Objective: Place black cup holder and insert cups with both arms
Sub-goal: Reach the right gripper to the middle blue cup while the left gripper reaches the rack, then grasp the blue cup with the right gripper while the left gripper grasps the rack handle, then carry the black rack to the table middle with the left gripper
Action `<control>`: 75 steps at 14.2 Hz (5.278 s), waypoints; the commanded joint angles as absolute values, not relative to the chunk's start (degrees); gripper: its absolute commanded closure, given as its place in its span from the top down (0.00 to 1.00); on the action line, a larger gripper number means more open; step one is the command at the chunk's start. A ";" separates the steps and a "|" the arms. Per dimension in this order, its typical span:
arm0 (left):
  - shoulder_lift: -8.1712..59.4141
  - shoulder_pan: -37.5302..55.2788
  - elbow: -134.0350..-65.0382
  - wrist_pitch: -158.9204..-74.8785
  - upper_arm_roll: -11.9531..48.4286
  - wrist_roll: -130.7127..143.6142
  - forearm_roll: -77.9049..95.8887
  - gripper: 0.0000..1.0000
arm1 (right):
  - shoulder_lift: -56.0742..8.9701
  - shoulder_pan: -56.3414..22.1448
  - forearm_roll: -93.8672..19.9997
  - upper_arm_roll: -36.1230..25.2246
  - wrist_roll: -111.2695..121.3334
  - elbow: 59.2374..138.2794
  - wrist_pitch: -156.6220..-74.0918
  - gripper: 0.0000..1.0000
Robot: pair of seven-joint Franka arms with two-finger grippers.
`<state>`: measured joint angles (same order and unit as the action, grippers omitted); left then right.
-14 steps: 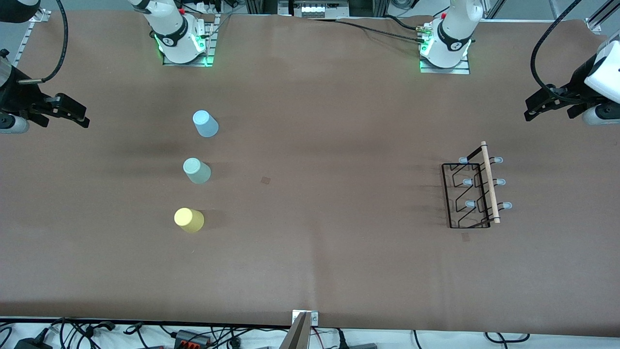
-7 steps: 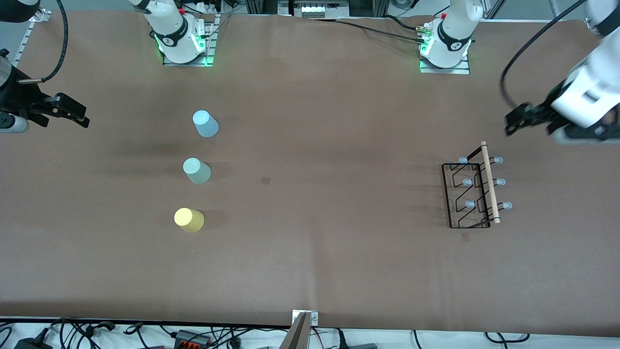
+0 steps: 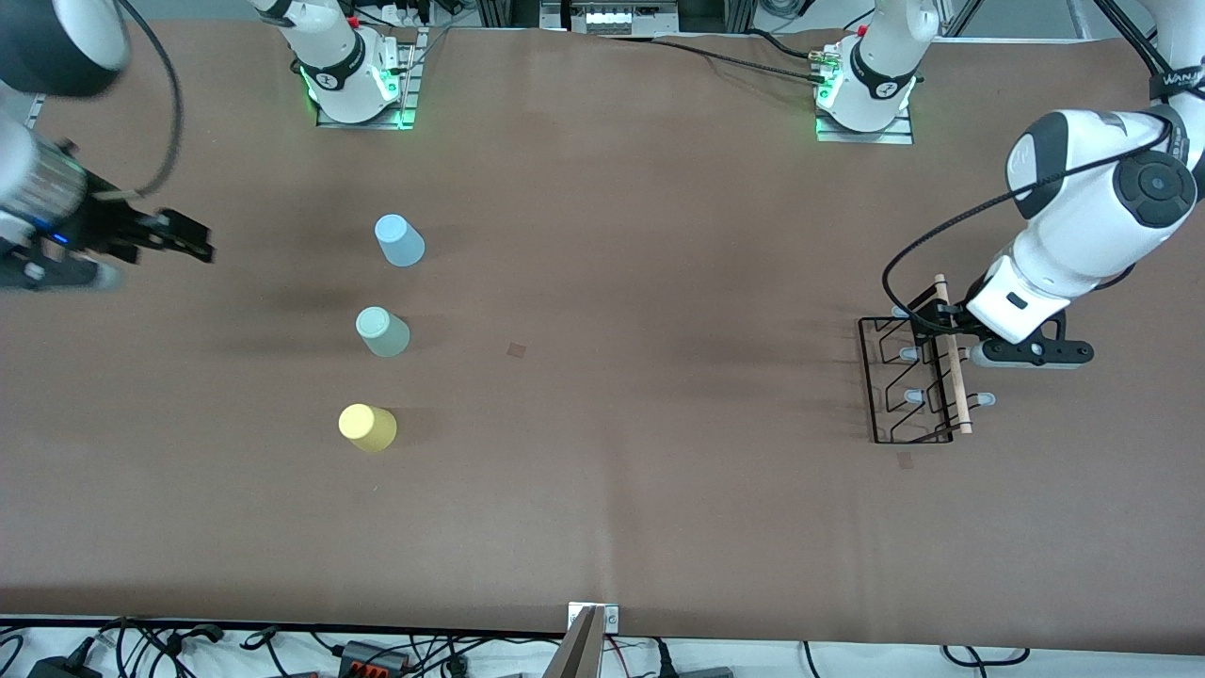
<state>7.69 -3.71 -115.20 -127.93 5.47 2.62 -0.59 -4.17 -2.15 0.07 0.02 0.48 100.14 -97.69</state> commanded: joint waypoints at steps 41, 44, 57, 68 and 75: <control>25.47 16.07 -86.07 -113.03 20.83 38.13 -0.53 0.00 | -26.45 -12.31 -5.19 -0.44 -14.76 96.27 -106.91 0.17; 31.01 19.59 -81.05 -113.55 20.57 41.30 -0.35 0.00 | -26.37 -11.78 -5.10 -0.70 -14.59 89.31 -100.30 0.17; 40.33 27.67 -76.99 -124.27 20.04 47.01 -5.70 0.00 | -26.54 -11.25 -5.19 -0.70 -15.20 88.59 -99.84 0.17; 37.99 25.67 -76.47 -122.54 20.48 52.12 -6.50 0.51 | -26.19 -11.69 -5.27 -0.18 -14.94 87.54 -99.84 0.17; 23.93 11.81 -75.50 -104.45 21.27 48.89 -6.42 0.70 | -26.02 -14.76 -11.49 -0.09 -19.22 80.51 -91.50 0.17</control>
